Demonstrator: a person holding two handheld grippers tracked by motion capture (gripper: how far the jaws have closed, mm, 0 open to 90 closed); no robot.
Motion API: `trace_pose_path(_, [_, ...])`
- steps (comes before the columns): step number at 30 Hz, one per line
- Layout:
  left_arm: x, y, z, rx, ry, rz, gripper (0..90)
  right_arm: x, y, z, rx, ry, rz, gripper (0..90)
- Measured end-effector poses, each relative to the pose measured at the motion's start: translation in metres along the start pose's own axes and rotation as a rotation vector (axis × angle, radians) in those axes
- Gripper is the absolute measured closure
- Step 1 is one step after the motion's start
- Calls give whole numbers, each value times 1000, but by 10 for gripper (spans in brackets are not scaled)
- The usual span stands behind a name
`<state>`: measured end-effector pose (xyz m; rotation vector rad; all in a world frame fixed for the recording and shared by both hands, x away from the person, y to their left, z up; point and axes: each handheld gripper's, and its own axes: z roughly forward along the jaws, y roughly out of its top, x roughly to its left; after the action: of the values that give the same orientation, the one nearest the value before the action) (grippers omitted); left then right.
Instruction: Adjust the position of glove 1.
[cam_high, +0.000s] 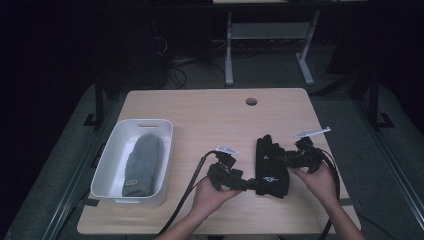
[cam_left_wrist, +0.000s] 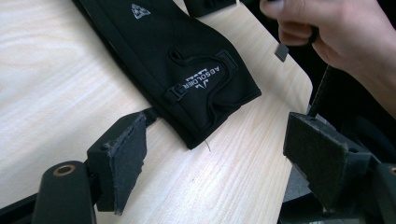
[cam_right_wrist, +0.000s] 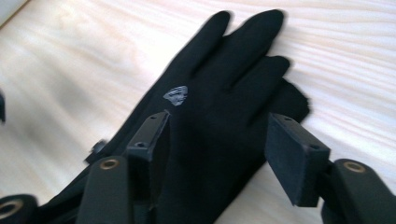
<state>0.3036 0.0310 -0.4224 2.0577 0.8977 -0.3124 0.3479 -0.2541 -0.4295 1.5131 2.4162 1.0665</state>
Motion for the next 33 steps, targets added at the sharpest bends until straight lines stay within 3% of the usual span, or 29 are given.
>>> trace_pose_path(6, [-1,0,11,19,6,11,214,-19,6,1,-4,2,66,344])
trace_pose_path(11, [2,0,19,16,-9,-21,225,-30,9,9,6,16,108,324])
trace_pose_path(14, [3,1,24,20,4,-17,231,-35,9,16,13,19,126,320])
trace_pose_path(25, [4,1,46,55,23,-54,306,-38,12,36,23,3,126,328])
trace_pose_path(33, [-1,-3,56,91,12,-58,344,-39,13,34,-8,-4,129,354])
